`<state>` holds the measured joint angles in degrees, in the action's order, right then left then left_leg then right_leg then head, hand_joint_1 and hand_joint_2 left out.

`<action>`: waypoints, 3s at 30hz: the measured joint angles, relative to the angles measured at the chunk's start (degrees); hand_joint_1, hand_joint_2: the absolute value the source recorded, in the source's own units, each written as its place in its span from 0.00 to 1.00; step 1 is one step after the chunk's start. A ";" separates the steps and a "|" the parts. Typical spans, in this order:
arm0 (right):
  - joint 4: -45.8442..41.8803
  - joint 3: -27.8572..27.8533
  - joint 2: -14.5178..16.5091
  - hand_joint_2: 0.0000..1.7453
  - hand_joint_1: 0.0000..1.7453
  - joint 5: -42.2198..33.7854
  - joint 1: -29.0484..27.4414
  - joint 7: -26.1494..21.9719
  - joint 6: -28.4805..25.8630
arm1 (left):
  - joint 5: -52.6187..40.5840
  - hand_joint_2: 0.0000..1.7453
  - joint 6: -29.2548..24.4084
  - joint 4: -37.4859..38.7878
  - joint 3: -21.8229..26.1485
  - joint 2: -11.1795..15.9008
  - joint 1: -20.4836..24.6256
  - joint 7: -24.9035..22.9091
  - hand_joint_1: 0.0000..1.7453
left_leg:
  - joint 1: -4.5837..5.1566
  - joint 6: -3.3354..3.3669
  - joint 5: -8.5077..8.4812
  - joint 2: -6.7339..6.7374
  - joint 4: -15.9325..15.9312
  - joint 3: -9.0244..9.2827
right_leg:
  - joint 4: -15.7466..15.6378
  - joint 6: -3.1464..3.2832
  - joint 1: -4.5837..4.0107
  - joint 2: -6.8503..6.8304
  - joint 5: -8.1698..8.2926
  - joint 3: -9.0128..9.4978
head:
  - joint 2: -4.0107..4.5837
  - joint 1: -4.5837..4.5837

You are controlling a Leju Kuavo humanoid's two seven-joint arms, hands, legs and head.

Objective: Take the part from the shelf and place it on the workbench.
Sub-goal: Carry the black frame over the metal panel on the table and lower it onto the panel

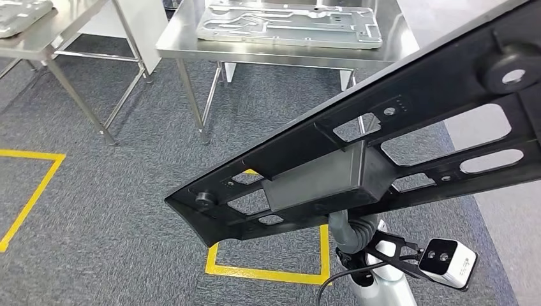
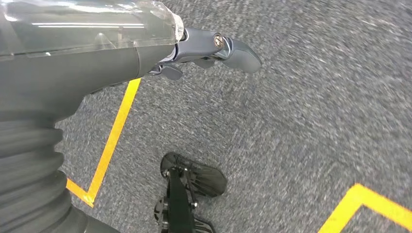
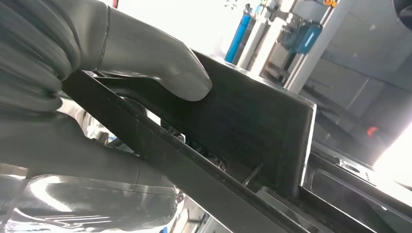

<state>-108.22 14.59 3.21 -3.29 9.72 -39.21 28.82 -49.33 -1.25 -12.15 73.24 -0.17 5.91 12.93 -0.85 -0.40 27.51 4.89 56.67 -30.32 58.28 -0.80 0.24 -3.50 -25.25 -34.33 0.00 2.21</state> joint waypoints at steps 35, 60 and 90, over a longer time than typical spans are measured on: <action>-1.29 0.75 -0.15 1.00 1.00 -0.70 -0.08 0.00 -0.24 | 0.13 1.00 1.92 -0.06 0.13 0.11 0.00 0.39 0.00 | -0.30 -1.33 2.68 -4.20 2.31 2.68 | -0.07 1.66 0.18 3.29 0.41 -1.00 | 0.00 0.01; -2.44 -0.51 -0.12 1.00 1.00 0.28 -1.53 0.00 -0.08 | -0.48 1.00 2.48 -0.09 0.11 0.49 -0.16 0.71 0.00 | 0.20 1.04 0.16 -4.76 0.57 -0.28 | 3.31 -0.89 0.68 3.46 -0.57 -1.48 | 0.00 0.00; -2.23 -0.56 -0.08 1.00 1.00 0.16 -1.27 0.00 -0.09 | -0.14 1.00 2.95 -0.09 0.11 0.59 -0.26 1.02 0.00 | 0.48 1.78 1.40 -4.99 0.28 1.57 | 4.97 -0.53 0.46 3.57 -0.91 -3.07 | 0.00 0.02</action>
<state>-110.45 14.03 3.13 -3.13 8.45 -39.21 28.73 -49.47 1.70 -12.24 73.35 0.42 5.65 13.95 -0.37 1.39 28.91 -0.10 56.95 -28.74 63.25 -1.32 0.69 0.07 -26.16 -37.40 0.00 2.23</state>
